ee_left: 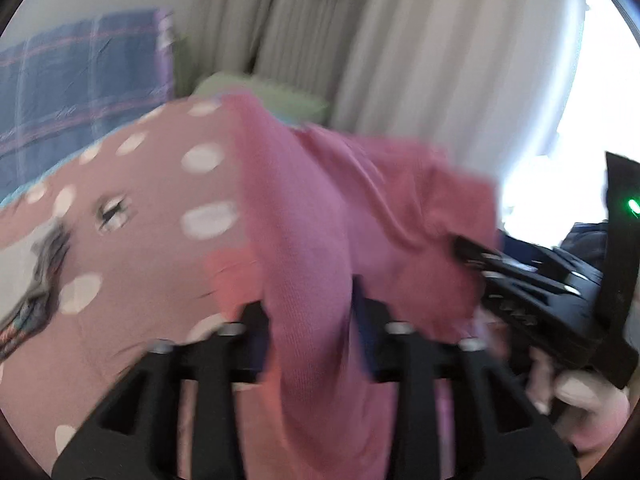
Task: Fold small clothes
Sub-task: 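Lift the shirt edge with both grippers and fold it over, then lay the folded shirt down and open both grippers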
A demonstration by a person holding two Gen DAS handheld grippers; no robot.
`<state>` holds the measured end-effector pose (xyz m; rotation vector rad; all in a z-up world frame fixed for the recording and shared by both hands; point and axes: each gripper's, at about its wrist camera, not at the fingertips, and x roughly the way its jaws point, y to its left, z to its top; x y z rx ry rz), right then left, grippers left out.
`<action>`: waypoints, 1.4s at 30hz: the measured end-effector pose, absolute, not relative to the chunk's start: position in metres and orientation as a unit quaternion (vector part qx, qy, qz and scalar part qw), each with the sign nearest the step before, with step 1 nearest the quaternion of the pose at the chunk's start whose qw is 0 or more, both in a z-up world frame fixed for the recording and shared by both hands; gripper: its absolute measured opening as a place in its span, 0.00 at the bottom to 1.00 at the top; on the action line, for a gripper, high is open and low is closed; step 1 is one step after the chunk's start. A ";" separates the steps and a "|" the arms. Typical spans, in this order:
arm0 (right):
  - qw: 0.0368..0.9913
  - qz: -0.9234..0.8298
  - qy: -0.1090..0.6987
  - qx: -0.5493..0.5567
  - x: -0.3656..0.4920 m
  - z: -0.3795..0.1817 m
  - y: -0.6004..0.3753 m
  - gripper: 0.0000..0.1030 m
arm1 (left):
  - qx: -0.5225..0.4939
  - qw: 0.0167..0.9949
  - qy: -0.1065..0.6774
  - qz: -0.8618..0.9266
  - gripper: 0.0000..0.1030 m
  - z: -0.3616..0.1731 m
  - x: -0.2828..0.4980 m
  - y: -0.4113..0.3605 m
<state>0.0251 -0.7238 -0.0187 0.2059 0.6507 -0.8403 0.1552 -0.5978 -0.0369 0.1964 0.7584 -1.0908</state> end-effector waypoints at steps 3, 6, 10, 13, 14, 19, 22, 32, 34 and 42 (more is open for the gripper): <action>0.851 -0.395 0.320 0.131 0.021 -0.049 -0.722 0.51 | 0.088 0.778 0.375 -0.497 0.59 -0.059 0.172 -0.590; 0.852 -0.369 0.350 0.123 0.018 -0.084 -0.706 0.51 | 0.103 0.773 0.376 -0.500 0.66 -0.080 0.175 -0.579; 0.862 -0.380 0.324 0.083 0.012 -0.110 -0.692 0.52 | 0.112 0.792 0.348 -0.489 0.78 -0.094 0.165 -0.567; 0.862 -0.383 0.308 0.124 0.004 -0.115 -0.698 0.53 | 0.098 0.795 0.356 -0.481 0.78 -0.097 0.167 -0.567; 0.862 -0.383 0.308 0.125 0.009 -0.113 -0.701 0.53 | 0.099 0.796 0.356 -0.479 0.78 -0.096 0.167 -0.568; 0.864 -0.388 0.303 0.105 0.005 -0.112 -0.693 0.54 | 0.114 0.806 0.343 -0.469 0.78 -0.086 0.155 -0.560; 0.865 -0.379 0.298 0.141 -0.010 -0.106 -0.687 0.58 | 0.134 0.803 0.317 -0.486 0.78 -0.067 0.132 -0.541; 0.885 -0.384 0.257 0.060 -0.075 -0.084 -0.576 0.94 | 0.127 0.800 0.255 -0.528 0.85 -0.029 0.062 -0.461; 0.890 -0.380 0.238 0.086 -0.092 -0.081 -0.558 0.94 | 0.121 0.801 0.249 -0.530 0.87 -0.025 0.051 -0.443; 0.908 -0.345 0.206 0.122 -0.134 -0.058 -0.500 0.98 | 0.143 0.826 0.206 -0.504 0.98 -0.012 0.011 -0.396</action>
